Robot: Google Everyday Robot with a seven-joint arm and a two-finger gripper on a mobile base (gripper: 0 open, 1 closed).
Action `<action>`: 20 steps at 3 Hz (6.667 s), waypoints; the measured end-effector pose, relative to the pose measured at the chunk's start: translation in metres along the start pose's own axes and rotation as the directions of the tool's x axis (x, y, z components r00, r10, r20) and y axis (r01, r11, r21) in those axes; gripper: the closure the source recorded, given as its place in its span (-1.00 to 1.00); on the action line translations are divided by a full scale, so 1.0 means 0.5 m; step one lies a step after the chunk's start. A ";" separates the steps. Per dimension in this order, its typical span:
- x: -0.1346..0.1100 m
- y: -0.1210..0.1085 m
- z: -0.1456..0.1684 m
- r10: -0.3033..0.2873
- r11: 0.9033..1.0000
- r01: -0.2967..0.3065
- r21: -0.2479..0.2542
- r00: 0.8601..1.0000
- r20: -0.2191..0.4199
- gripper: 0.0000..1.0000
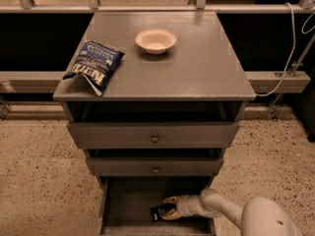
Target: Pick rxbar blueberry from bottom drawer and place on counter
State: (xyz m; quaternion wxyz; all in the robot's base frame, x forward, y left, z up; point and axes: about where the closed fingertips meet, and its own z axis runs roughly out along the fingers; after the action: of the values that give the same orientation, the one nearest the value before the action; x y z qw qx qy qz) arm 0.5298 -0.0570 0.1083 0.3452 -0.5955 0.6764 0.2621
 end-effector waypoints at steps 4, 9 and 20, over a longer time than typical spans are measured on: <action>-0.002 0.000 -0.001 0.000 1.000 0.000 0.000 1.000 0.000 1.00; -0.386 0.009 -0.344 -0.296 0.945 0.287 0.154 0.955 0.035 1.00; -1.336 -0.059 -0.907 -0.847 0.473 0.863 0.181 0.501 -0.179 1.00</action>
Offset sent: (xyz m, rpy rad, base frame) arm -0.0039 -0.0059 0.0237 0.3374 -0.0230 -0.0361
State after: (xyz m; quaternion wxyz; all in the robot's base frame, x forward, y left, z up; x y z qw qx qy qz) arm 0.5240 0.0085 0.9137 0.4787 -0.8133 0.3270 -0.0504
